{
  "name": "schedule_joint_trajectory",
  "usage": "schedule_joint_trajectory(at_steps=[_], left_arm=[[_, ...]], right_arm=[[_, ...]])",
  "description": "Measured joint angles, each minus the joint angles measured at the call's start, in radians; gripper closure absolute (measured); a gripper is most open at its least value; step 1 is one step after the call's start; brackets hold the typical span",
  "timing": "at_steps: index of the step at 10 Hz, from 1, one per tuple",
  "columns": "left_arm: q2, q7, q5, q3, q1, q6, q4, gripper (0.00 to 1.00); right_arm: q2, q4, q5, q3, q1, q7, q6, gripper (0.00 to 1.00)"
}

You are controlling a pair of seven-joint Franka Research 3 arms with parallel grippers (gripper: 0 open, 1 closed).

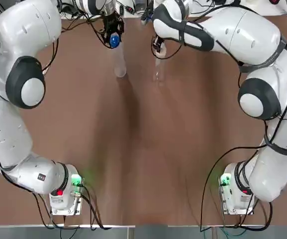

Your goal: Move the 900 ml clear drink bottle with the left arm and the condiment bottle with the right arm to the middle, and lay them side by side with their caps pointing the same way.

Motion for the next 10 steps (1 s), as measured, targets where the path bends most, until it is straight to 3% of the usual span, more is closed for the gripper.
schedule_joint_trajectory(at_steps=[5, 8, 10], left_arm=[[0.001, -0.501, -0.034, 0.0, 0.0, 0.065, -0.001, 0.33], [0.021, -0.732, -0.035, 0.004, 0.0, 0.117, -0.005, 0.33], [0.035, -0.828, -0.035, 0.015, 0.002, 0.125, -0.005, 0.33]], right_arm=[[0.002, -0.002, 0.0, 0.0, 0.005, 0.394, 0.044, 0.66], [0.025, 0.014, 0.0, 0.002, 0.021, 0.491, 0.089, 0.66], [0.086, 0.076, 0.0, 0.002, 0.027, 0.501, 0.091, 0.66]])
